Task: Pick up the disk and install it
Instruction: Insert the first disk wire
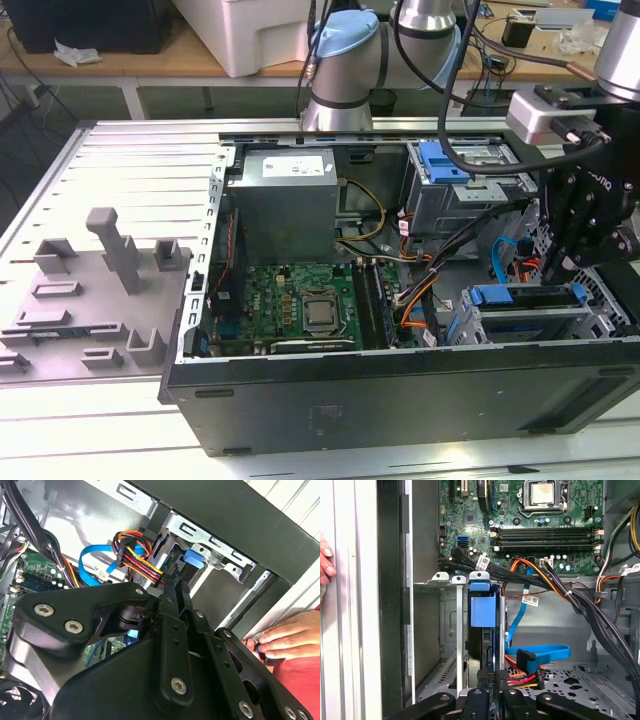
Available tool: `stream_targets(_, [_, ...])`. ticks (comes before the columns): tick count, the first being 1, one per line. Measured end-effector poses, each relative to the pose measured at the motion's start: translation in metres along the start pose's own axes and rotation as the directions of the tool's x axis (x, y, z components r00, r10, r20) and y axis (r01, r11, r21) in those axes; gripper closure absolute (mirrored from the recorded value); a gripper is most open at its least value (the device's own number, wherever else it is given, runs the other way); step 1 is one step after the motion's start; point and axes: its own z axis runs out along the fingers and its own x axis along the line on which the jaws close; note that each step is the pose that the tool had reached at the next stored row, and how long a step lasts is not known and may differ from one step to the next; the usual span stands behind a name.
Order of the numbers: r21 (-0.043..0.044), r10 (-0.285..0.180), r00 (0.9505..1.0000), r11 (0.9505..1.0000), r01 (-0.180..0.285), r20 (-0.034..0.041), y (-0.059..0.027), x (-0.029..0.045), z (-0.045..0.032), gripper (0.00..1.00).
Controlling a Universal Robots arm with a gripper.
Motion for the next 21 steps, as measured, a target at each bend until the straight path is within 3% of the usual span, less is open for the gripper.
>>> stream_targets(21, [0.0000, 0.000, 1.0000, 1.0000, 0.000, 0.0001, 0.0009, 0.0000, 0.0031, 0.83])
